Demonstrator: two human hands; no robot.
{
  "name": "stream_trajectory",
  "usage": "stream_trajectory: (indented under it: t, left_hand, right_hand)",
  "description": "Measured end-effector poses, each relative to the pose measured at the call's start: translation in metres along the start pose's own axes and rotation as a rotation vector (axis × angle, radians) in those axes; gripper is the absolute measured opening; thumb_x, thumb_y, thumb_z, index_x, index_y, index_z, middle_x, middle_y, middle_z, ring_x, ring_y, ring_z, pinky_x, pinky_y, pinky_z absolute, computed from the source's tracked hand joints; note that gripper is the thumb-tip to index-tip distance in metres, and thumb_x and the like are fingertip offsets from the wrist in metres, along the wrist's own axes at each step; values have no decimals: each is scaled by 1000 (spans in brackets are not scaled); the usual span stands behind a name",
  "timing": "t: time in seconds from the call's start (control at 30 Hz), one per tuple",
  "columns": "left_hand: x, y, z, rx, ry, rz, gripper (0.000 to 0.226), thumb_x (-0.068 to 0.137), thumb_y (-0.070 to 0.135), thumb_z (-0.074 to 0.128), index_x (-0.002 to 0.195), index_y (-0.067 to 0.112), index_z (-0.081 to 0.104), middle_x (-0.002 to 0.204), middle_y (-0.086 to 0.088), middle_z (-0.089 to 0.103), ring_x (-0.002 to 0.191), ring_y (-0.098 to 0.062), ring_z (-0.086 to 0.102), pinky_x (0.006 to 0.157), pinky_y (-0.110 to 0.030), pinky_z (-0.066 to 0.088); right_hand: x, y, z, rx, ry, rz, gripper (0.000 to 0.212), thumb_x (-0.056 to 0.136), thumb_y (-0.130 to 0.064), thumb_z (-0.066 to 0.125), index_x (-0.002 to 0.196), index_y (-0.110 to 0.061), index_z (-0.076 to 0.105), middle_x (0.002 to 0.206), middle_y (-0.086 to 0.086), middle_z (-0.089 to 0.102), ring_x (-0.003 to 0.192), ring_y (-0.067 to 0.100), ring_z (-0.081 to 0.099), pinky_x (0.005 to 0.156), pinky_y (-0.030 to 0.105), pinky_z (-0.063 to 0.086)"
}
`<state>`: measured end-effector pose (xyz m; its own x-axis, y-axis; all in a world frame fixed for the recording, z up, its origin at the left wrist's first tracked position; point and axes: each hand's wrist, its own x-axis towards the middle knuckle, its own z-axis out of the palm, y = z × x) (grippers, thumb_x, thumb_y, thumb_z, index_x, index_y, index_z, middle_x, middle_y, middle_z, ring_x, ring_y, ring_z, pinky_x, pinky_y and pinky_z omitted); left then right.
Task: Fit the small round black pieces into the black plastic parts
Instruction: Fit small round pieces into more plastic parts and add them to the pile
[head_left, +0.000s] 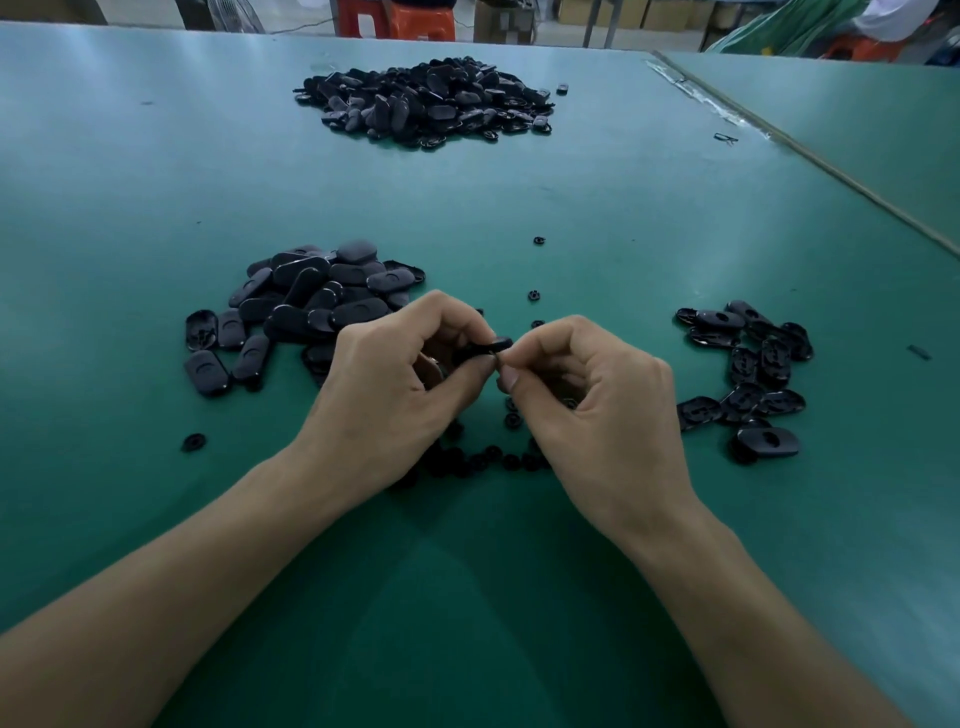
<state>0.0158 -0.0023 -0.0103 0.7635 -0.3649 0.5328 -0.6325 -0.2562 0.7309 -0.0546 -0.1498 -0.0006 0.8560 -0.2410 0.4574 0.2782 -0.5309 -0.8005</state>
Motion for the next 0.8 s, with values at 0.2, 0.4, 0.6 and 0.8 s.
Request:
stream_trajectory:
  t: [0.2, 0.4, 0.6, 0.8]
  left_hand:
    - [-2, 2, 1, 47, -40, 36, 15, 84, 12, 72, 93, 23, 67, 74, 14, 65, 62, -10, 61, 59, -11, 46]
    - [0, 2, 0, -66, -63, 1, 21, 86, 16, 71, 96, 33, 66, 87, 14, 70, 71, -10, 66, 67, -16, 52]
    - [2, 0, -1, -197, -62, -88, 22, 81, 19, 74, 96, 34, 69, 88, 15, 74, 78, -4, 70, 76, -18, 54]
    - [2, 0, -3, -218, -77, -95, 27, 82, 9, 79, 97, 29, 73, 90, 11, 77, 80, -5, 72, 77, -18, 55]
  right_hand:
    - [3, 3, -3, -75, -1, -3, 18, 84, -7, 75, 93, -22, 72, 87, -14, 68, 82, 6, 65, 68, 11, 47]
    - [5, 7, -7, 1, -93, 59, 21, 88, -7, 71, 104, -21, 75, 92, -15, 74, 88, 0, 68, 80, 12, 51]
    - [5, 8, -5, 60, -77, 80, 16, 88, -10, 73, 97, -23, 74, 86, -15, 73, 83, 1, 69, 75, 11, 50]
    - [4, 9, -6, 81, -84, 132, 12, 87, -11, 73, 94, -21, 72, 79, -12, 72, 75, 1, 68, 67, 9, 49]
